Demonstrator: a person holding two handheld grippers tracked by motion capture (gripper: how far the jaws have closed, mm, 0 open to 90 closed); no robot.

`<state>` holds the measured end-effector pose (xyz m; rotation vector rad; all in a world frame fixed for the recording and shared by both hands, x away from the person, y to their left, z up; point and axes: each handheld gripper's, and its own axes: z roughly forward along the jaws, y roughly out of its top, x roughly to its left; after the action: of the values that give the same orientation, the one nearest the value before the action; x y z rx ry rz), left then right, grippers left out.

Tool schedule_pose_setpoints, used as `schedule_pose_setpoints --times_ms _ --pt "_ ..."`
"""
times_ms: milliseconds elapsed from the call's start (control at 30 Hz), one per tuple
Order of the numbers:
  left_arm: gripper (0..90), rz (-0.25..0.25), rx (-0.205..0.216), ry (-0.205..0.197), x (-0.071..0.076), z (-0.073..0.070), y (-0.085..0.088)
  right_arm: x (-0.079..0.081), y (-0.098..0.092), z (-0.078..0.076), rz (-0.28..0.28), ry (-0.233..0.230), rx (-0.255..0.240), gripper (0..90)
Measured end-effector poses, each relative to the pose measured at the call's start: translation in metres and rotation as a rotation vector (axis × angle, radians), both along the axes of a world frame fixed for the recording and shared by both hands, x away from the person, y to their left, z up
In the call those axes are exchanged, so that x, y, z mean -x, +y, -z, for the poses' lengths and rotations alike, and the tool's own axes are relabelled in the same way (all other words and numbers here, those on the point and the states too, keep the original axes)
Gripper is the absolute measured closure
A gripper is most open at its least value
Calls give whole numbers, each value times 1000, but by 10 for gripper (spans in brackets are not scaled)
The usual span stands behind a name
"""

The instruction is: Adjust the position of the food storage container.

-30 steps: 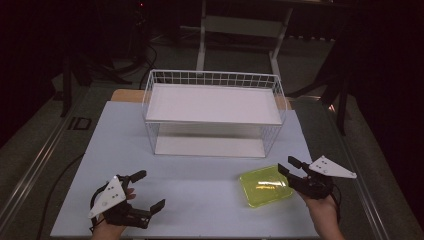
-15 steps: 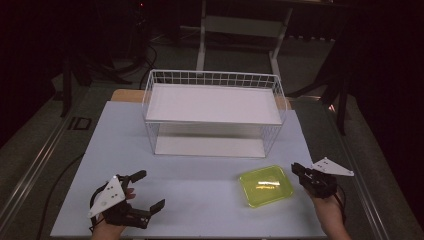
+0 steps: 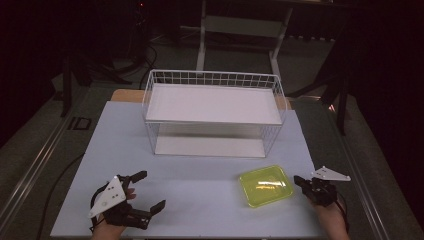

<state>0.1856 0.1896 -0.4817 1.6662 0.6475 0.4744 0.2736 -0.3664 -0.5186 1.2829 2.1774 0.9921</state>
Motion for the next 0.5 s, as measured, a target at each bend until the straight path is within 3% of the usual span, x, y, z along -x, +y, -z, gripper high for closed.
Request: schedule_pose_setpoints --times_ms 167,500 --pt "1 7 6 3 1 0 0 2 8 5 -53 32 5 899" --pt "1 12 9 5 2 0 0 3 22 6 -91 73 -13 899"
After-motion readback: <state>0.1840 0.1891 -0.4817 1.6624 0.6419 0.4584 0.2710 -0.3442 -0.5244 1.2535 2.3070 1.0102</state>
